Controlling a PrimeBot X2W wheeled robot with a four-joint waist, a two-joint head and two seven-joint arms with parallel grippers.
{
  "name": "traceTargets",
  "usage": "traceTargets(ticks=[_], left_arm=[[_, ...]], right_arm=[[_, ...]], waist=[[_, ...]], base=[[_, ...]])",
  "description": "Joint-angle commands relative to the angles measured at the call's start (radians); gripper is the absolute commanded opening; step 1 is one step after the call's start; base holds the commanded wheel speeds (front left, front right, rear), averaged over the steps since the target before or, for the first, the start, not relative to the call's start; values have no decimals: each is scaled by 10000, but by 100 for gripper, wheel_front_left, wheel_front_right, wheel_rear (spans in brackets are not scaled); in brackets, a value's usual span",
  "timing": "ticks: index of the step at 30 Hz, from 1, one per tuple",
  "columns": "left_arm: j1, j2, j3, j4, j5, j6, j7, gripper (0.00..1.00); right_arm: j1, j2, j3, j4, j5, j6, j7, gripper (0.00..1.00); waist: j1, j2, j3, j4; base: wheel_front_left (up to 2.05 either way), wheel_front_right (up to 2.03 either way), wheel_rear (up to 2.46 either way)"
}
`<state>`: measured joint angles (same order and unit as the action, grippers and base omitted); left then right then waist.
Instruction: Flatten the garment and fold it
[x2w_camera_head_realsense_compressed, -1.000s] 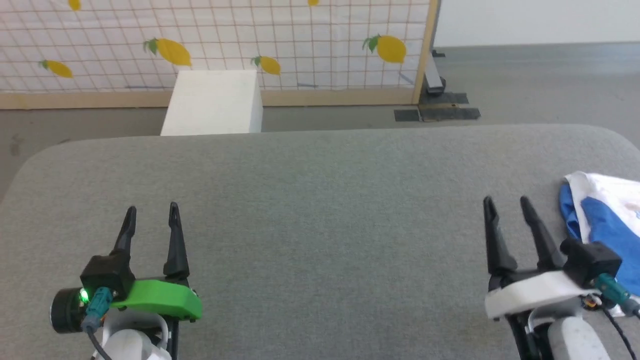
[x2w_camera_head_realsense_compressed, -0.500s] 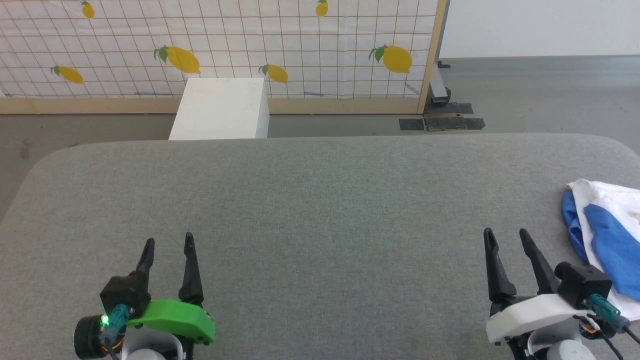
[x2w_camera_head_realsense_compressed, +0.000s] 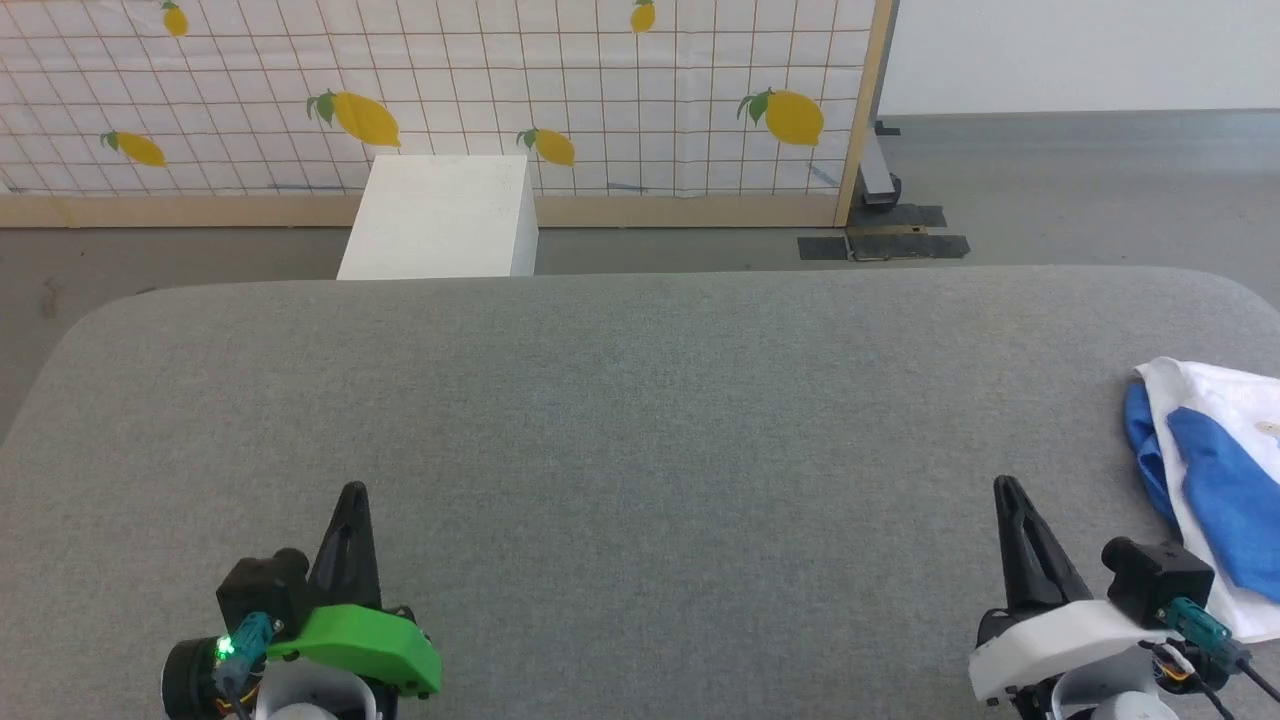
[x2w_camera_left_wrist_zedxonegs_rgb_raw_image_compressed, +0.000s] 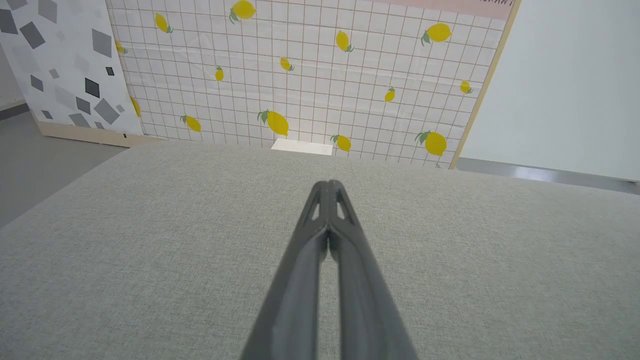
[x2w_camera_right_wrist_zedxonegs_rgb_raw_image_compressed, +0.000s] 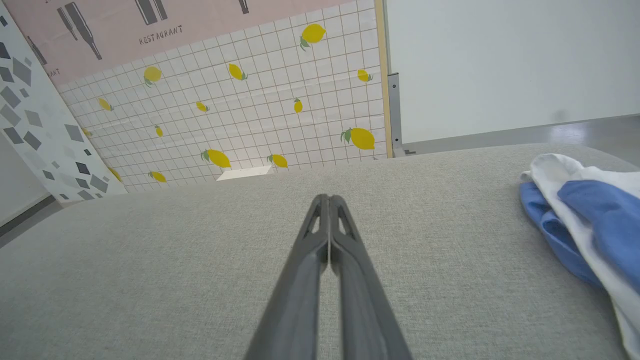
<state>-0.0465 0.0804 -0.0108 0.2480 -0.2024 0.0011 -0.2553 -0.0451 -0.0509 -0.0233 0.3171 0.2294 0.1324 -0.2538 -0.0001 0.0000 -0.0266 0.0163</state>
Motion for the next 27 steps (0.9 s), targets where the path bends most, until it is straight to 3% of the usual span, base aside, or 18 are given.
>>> traceTargets(ticks=[1,27], left_arm=[[13,-8,5,-63,56,2,57,0],[109,-70,27,-575,473,-1,587,0]], right_arm=[[12,0,8,-76,-61,0,55,0],[105,2,56,-732,-535,-4,581,0]], waist=[[1,0,3,-1],[1,0,59,-36]], base=[[0,0,0],[0,0,0]])
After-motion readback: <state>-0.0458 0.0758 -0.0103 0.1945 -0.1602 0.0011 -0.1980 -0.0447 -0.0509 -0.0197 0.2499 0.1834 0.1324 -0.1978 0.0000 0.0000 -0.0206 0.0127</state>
